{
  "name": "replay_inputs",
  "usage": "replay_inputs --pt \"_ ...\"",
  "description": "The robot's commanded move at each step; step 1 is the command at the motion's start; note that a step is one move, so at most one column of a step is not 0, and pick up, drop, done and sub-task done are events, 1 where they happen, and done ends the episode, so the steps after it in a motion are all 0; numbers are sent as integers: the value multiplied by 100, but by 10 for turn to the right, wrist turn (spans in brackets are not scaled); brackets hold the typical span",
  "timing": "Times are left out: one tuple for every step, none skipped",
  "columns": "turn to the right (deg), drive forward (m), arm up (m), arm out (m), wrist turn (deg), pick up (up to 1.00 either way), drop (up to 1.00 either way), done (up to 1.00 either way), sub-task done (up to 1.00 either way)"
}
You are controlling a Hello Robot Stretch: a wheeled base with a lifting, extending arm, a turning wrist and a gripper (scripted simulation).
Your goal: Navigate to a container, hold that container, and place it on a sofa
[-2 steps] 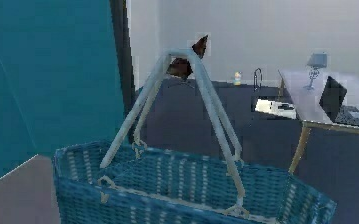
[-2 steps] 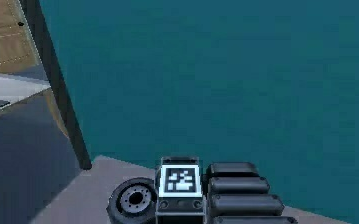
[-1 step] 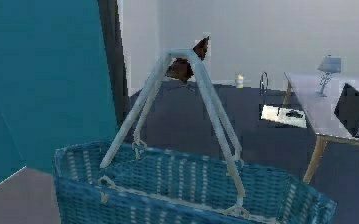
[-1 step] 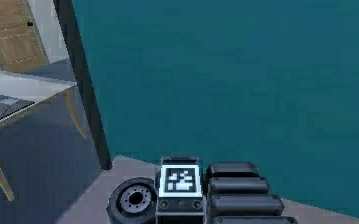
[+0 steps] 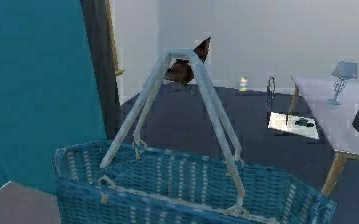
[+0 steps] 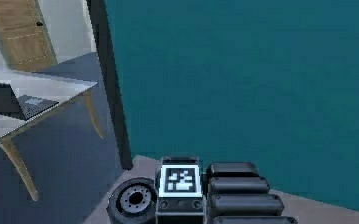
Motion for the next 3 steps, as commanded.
replay_inputs --pt "90 0 0 0 0 0 0 0 0" --pt "0 100 0 0 0 0 0 0 0" --pt "0 80 0 0 0 0 0 0 0"
